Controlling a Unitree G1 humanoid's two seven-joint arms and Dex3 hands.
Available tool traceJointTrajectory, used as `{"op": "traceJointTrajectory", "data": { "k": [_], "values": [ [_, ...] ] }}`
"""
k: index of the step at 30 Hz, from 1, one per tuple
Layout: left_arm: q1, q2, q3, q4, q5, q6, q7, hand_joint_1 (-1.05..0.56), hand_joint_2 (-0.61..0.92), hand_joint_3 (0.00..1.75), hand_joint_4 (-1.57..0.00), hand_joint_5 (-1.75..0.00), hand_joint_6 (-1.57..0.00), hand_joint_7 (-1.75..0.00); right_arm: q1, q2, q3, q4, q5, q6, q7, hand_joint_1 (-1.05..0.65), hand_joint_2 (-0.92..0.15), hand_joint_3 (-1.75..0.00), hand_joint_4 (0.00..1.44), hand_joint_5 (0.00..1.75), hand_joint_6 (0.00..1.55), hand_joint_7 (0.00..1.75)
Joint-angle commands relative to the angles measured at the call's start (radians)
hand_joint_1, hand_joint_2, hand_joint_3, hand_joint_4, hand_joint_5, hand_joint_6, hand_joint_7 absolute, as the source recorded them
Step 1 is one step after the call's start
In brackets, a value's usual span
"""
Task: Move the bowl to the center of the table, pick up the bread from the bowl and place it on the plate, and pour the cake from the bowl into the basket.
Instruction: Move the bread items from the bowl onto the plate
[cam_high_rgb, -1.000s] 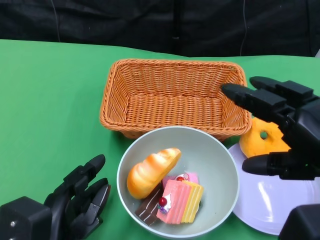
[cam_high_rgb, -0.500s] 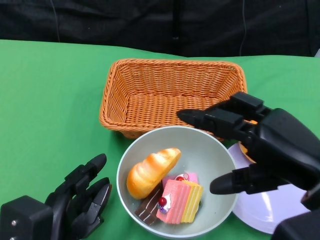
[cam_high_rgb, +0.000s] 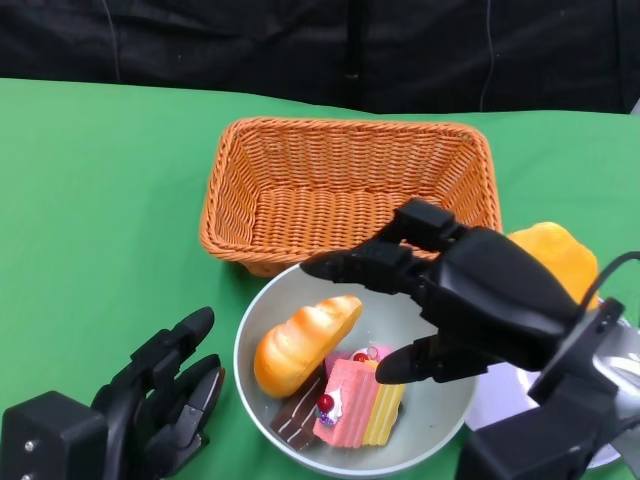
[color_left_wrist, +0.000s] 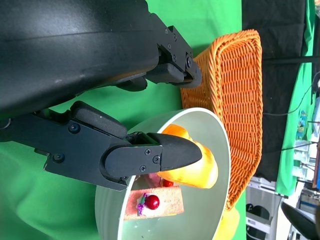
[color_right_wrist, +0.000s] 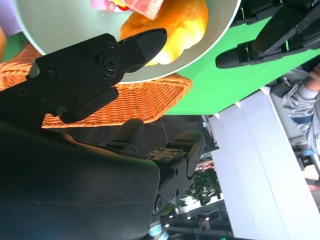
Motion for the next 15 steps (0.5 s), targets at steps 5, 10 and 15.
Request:
{"op": "traceJointTrajectory", "data": {
  "k": [5, 10, 15],
  "values": [
    [-0.012, 0.002, 0.006, 0.028, -0.006, -0.014, -0.006, -0.69, 0.92, 0.51, -0.27, -0.26, -0.40, 0.00, -0.079, 0.047, 0.089, 0.139, -0.081, -0.010, -0.041, -0.27, -0.67, 0.00, 0.12, 1.07, 0.37, 0.45],
    [-0.012, 0.002, 0.007, 0.032, -0.013, -0.009, -0.009, -0.70, 0.92, 0.50, -0.28, -0.26, -0.39, 0.00, -0.117, 0.087, 0.133, 0.219, -0.134, -0.003, -0.092, -0.21, -0.64, 0.00, 0.17, 1.03, 0.39, 0.46],
    [-0.012, 0.003, 0.008, 0.033, -0.014, -0.010, -0.010, -0.70, 0.92, 0.50, -0.28, -0.26, -0.39, 0.00, -0.126, 0.090, 0.142, 0.234, -0.139, -0.003, -0.106, -0.20, -0.64, 0.00, 0.19, 1.01, 0.39, 0.46]
  ]
}}
